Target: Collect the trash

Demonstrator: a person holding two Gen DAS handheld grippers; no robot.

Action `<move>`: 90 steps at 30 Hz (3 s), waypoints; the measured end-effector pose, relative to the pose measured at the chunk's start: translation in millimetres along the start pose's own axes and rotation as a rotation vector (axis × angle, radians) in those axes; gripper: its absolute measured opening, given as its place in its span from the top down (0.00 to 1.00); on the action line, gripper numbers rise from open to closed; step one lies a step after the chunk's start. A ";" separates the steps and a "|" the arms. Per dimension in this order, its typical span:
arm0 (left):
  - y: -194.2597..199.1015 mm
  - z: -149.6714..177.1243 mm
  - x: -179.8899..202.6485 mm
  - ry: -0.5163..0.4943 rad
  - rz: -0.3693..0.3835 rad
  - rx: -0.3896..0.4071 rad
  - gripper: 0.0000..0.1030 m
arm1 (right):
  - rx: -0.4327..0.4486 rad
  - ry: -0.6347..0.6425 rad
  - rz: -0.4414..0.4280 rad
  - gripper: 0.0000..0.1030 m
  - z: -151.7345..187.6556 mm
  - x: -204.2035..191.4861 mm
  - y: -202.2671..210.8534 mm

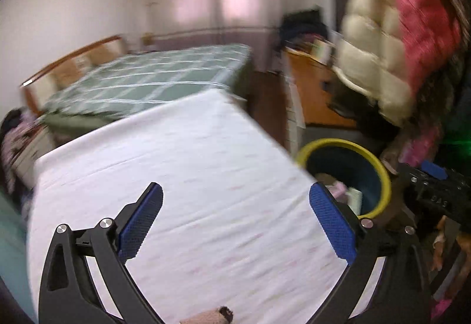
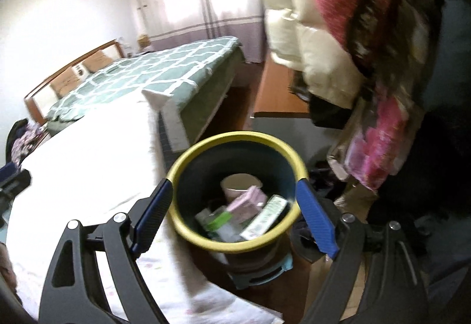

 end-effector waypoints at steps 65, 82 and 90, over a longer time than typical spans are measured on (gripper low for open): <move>150.3 107.7 -83.8 0.290 -0.241 0.112 0.05 | 0.102 0.159 -0.137 0.15 20.0 -70.2 69.1; 150.3 107.9 -84.6 0.290 -0.242 0.118 0.05 | 0.100 0.159 -0.137 0.15 19.4 -70.1 68.2; 146.0 109.5 -87.7 0.302 -0.229 0.108 0.05 | 0.097 0.159 -0.137 0.15 21.9 -70.7 66.3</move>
Point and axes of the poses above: each gripper's, at about its wrist camera, not at the fingertips, and y roughly against the way its jaws point, x to its right, z to its underside, the point moved 1 cm from there along -y, roughly the way its jaws point, and after that the axes turned 13 degrees about z, right-handed, at the moved point
